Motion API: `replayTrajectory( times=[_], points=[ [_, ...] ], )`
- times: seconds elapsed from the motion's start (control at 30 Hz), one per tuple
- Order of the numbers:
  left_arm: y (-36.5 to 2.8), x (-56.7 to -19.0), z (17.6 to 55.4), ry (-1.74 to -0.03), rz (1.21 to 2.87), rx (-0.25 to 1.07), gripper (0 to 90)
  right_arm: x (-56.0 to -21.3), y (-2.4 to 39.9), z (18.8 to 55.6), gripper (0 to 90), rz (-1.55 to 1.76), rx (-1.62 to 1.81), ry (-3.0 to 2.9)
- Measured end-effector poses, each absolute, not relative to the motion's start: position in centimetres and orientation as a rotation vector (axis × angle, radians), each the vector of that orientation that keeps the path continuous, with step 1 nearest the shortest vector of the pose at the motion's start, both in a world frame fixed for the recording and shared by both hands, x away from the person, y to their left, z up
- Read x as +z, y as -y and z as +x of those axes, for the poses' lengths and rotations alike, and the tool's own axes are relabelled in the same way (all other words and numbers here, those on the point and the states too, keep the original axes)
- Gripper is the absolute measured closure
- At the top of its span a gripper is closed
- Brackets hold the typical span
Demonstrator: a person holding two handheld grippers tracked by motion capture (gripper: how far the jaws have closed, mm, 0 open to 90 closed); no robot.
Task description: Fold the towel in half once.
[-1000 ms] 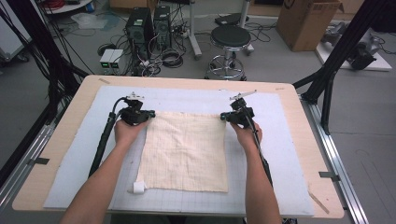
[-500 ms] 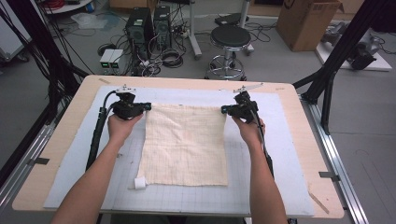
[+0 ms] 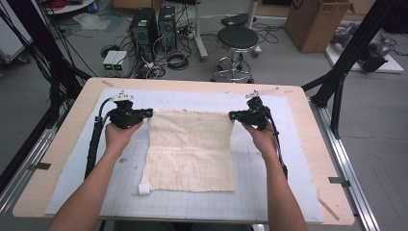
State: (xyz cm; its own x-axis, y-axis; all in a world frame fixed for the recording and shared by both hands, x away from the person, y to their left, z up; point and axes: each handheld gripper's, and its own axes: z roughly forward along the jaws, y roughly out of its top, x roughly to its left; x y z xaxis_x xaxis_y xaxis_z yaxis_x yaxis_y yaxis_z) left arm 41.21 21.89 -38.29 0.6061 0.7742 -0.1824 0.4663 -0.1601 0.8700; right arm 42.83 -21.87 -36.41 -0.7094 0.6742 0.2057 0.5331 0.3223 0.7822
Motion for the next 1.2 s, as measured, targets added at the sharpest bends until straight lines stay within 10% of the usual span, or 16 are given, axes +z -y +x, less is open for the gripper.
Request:
replayTrajectory(
  times=[1.2],
  points=[
    [-22.3, -38.2, 34.2, -0.828, 1.837, 0.292, 88.8, -36.3, 23.0, 36.3, 86.5, 0.932, 1.486, -2.485]
  ],
)
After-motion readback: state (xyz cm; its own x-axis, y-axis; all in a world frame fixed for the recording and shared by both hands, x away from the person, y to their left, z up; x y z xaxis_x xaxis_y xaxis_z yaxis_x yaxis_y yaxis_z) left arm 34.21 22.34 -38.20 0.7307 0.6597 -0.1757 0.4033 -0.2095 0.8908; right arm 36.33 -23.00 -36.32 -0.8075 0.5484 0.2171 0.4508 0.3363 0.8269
